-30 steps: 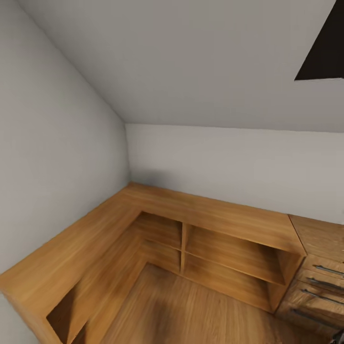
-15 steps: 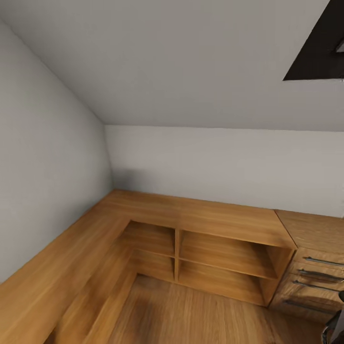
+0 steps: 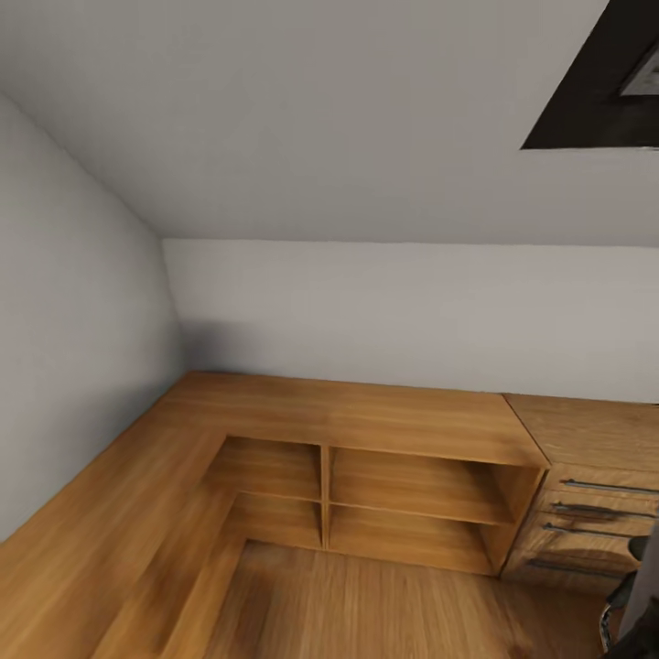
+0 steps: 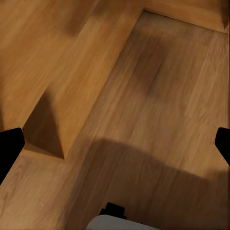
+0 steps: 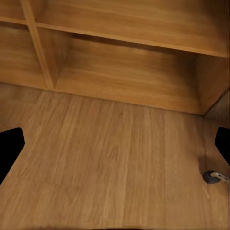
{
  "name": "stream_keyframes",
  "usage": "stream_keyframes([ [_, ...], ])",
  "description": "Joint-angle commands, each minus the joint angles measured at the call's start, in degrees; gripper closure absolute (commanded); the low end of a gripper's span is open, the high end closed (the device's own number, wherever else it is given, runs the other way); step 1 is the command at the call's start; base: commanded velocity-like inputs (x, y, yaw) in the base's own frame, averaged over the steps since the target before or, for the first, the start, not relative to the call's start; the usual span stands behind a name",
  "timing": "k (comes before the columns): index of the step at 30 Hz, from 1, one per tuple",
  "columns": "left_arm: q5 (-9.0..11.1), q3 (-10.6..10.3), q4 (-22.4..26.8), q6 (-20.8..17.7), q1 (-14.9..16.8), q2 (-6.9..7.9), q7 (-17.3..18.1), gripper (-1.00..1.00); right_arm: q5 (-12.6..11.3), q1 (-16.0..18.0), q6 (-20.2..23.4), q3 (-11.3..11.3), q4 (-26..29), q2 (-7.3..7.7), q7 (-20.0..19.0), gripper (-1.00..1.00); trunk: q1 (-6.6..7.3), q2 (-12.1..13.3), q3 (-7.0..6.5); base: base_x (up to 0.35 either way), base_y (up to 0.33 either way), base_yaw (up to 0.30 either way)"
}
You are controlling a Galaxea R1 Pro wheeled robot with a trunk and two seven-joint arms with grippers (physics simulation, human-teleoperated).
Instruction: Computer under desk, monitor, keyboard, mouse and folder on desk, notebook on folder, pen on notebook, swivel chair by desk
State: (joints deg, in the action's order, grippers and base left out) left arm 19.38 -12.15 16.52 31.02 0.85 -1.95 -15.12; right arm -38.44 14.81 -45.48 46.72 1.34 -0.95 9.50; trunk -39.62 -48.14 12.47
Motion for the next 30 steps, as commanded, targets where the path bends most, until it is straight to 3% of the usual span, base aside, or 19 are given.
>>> stream_keyframes([
  [1, 0.3, -0.5, 0.0, 0.18, 0.03, 0.03, -0.42, -1.0, 0.03, 0.05, -0.05, 0.48, -0.03, -0.02, 0.53, -1.0, -0.01, -0.06, 0.09, 0.006, 0.004, -0.275],
  [13, 0.31, -0.6, 0.0, 0.1, 0.03, 0.02, -0.43, -1.0, -0.05, 0.05, -0.05, 0.44, -0.03, -0.02, 0.6, -1.0, -0.01, -0.06, 0.15, 0.245, 0.0, -0.295],
  [25, 0.3, -0.6, 0.0, 0.1, 0.03, 0.02, -0.43, -1.0, -0.06, 0.05, -0.05, 0.46, -0.03, -0.12, 0.61, -1.0, -0.01, -0.06, 0.51, 0.032, 0.0, -0.279],
  [30, 0.32, -0.6, 0.0, 0.1, 0.03, 0.02, -0.43, -1.0, -0.08, 0.05, 0.29, 0.44, -0.03, -0.19, 0.61, -1.0, -0.01, -0.06, 0.87, 0.001, 0.0, -0.1],
])
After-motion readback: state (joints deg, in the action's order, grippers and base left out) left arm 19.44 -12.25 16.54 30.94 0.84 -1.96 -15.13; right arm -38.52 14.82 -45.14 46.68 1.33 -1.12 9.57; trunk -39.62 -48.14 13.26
